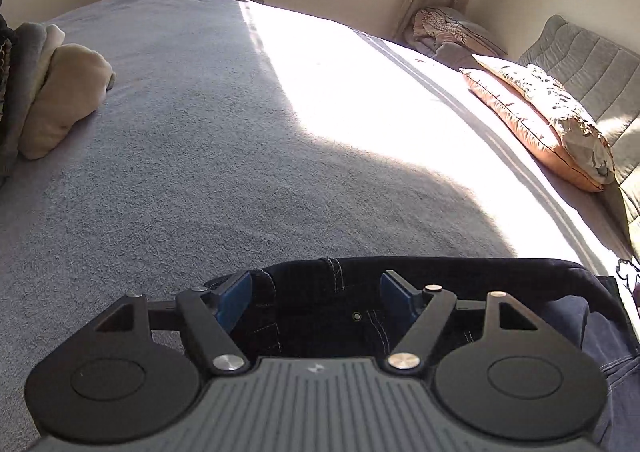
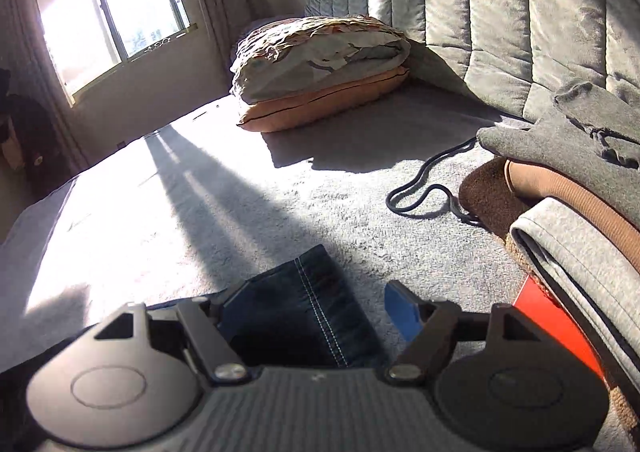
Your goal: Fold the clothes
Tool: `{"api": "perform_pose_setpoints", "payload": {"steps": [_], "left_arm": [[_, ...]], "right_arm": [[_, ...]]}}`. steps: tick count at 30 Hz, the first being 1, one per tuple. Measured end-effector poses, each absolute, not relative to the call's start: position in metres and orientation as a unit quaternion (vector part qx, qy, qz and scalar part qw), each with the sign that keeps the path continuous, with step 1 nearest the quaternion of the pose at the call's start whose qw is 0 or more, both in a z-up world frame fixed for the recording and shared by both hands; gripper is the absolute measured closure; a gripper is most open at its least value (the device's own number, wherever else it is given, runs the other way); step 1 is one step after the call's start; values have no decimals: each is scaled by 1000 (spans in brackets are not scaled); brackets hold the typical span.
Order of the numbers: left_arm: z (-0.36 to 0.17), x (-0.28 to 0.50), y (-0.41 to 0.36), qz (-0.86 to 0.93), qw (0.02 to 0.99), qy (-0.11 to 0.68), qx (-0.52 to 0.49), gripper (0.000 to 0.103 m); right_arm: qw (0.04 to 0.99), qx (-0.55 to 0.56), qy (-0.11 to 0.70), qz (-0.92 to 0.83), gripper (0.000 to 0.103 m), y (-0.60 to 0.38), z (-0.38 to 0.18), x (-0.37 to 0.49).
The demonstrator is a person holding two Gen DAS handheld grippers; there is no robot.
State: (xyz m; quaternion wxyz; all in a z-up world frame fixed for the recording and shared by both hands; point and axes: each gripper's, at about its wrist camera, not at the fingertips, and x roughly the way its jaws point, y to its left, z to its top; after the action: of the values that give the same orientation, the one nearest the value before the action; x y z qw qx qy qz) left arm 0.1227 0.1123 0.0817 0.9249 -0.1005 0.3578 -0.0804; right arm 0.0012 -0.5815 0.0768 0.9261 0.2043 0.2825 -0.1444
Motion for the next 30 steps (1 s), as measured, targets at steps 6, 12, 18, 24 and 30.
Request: {"api": "perform_pose_setpoints", "payload": {"steps": [6,12,18,24,30], "left_arm": [[62,152,98,-97,917,378,-79,29],[50,154,87,-117,916,384,-6,29],[44,155,74,-104,917,382,42,81],[67,147,71,-90,934,345,28,87],[81,143,66,-86,946,311,20,87]], "right_arm": [[919,126,349,-133,28,-583,29,93],[916,71,381,-103,36,-576,-1,127],[931,39,345,-116,81,-559,19,121],[956,2,250,-155,83,-537,79,92],[960,-24,167,-221,83,-513,114,77]]}}
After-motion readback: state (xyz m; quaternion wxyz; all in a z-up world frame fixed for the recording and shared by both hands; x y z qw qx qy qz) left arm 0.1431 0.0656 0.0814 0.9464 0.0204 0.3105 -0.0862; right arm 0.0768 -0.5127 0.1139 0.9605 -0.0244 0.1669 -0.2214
